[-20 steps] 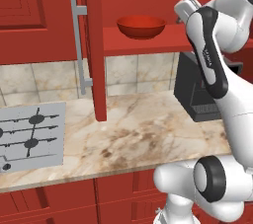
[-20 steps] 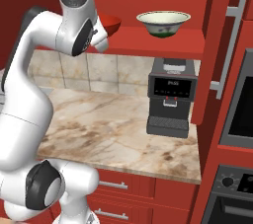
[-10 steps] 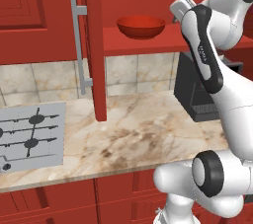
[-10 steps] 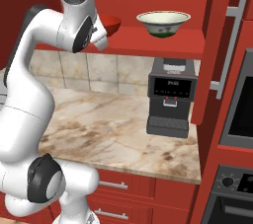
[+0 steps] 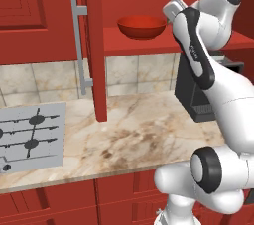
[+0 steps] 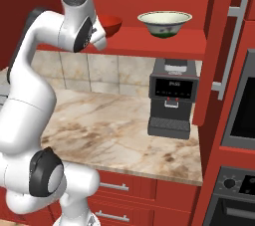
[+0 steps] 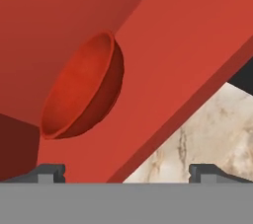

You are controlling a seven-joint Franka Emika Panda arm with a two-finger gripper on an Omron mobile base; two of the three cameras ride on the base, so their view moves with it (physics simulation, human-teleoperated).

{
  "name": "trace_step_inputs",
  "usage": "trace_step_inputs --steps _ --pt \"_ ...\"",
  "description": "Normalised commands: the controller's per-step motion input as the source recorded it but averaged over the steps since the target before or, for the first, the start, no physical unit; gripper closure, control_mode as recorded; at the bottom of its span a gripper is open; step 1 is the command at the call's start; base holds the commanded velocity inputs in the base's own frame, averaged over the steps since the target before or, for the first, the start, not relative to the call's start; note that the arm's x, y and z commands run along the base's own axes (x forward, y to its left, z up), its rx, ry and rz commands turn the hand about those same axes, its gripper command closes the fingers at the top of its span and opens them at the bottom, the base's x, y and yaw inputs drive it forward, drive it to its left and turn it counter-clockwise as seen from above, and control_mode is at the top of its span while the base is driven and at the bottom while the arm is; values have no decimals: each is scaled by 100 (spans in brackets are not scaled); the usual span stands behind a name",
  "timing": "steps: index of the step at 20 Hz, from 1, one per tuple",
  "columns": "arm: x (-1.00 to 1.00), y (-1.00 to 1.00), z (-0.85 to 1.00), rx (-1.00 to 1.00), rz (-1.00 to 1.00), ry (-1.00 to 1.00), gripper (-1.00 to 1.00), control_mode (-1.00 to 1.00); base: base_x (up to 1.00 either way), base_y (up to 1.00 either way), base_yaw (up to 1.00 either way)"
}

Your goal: Move the bowls from the cabinet to the plates on the dining table.

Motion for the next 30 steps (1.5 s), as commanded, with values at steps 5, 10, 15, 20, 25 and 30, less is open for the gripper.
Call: trace_step_inputs --steps 5,10,15,20,25,30 --pt "50 0 -5 0 0 0 -100 -100 0 0 0" --pt "56 0 0 0 0 1 -100 -100 0 0 0" --pt "52 0 0 0 0 2 -100 -100 0 0 0" --pt "47 0 0 0 0 2 -100 -100 0 0 0" --pt "37 0 0 0 0 3 -100 -100 0 0 0" --pt "22 1 -3 0 0 5 -100 -100 0 0 0"
